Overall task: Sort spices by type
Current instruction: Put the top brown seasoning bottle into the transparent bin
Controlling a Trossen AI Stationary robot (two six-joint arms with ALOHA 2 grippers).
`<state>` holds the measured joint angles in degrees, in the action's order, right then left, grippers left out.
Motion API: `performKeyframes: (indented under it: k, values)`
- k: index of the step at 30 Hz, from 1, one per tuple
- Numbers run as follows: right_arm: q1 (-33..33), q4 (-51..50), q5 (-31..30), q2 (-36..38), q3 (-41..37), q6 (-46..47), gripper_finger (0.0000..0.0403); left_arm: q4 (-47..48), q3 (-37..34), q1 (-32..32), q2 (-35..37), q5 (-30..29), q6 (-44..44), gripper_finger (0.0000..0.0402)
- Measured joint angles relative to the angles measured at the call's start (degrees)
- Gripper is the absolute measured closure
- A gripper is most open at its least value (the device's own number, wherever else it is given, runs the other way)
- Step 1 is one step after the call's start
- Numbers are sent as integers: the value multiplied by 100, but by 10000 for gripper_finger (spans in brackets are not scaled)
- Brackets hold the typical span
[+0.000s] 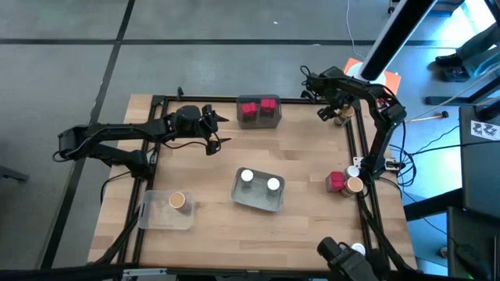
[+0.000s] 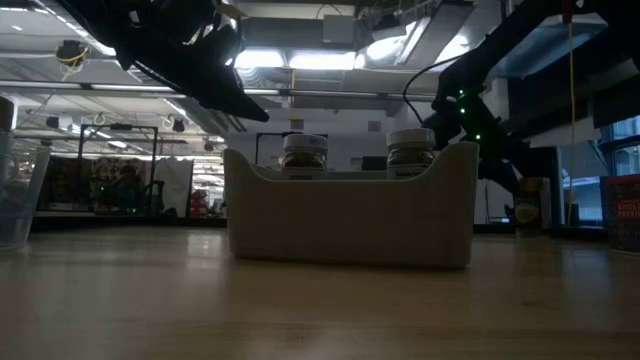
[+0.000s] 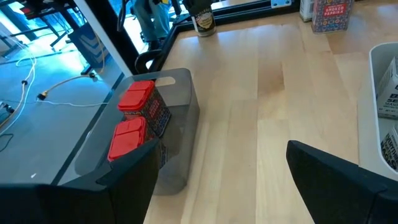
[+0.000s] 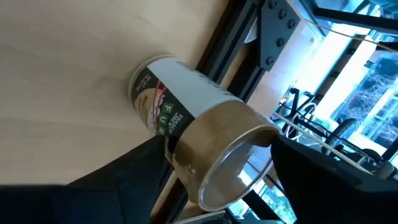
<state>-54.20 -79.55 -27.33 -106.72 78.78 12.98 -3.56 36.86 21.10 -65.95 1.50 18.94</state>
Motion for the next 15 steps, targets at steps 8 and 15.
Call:
performKeyframes:
  k: [8,15]
  values:
    - [267,-13,277,26,9,-159,113,-6,0,0,0,0,32,73]
    - [641,-52,387,33,13,-233,113,-5,0,0,0,0,35,73]
